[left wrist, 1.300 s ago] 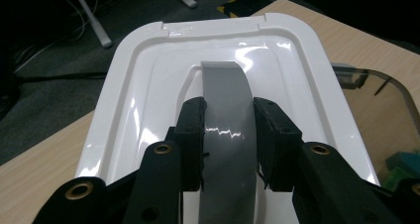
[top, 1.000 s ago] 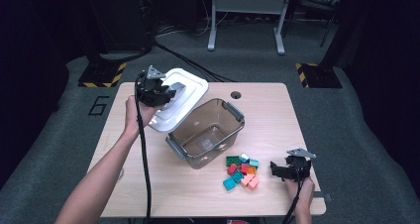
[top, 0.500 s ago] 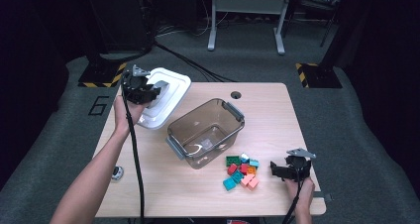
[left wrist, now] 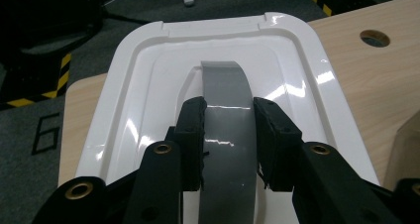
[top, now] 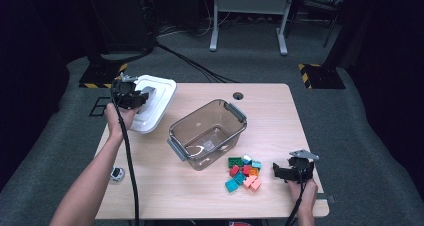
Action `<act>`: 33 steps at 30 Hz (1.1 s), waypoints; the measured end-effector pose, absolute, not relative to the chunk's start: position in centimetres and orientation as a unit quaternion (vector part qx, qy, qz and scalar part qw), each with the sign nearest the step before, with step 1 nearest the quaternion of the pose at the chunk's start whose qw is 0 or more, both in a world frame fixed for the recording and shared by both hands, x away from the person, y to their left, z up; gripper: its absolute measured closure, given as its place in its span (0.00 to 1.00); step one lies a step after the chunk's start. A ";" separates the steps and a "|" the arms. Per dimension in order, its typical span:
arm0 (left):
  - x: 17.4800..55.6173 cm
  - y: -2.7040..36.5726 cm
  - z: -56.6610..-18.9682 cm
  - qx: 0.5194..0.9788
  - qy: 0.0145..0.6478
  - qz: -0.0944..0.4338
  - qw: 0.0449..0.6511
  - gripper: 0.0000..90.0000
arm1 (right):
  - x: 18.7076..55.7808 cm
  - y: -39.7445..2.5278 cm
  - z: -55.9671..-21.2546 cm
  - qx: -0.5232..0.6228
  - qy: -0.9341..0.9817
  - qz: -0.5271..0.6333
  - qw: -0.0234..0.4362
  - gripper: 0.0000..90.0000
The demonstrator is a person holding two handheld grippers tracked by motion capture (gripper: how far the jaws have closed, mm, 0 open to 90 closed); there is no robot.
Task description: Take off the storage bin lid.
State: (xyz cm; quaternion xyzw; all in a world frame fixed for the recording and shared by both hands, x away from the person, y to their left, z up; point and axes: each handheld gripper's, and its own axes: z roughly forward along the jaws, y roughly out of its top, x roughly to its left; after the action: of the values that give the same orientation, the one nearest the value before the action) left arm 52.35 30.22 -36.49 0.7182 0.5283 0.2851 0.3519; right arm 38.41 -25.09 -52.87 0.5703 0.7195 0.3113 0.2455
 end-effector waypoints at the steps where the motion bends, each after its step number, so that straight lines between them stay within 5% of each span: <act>1: 52.4 30.4 -36.8 0.714 0.534 0.283 0.353 0.74 | 38.4 -25.1 -52.9 0.570 0.719 0.311 0.245 0.05; 33: 54.0 33.0 -44.9 0.687 0.615 0.240 0.304 0.74 | 38.4 -25.1 -52.9 0.570 0.719 0.311 0.245 0.05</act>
State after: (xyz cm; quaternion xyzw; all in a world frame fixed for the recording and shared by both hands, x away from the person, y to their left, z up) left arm 54.01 33.01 -44.85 0.6869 0.6150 0.2403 0.3036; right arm 38.40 -25.08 -52.87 0.5704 0.7193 0.3114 0.2454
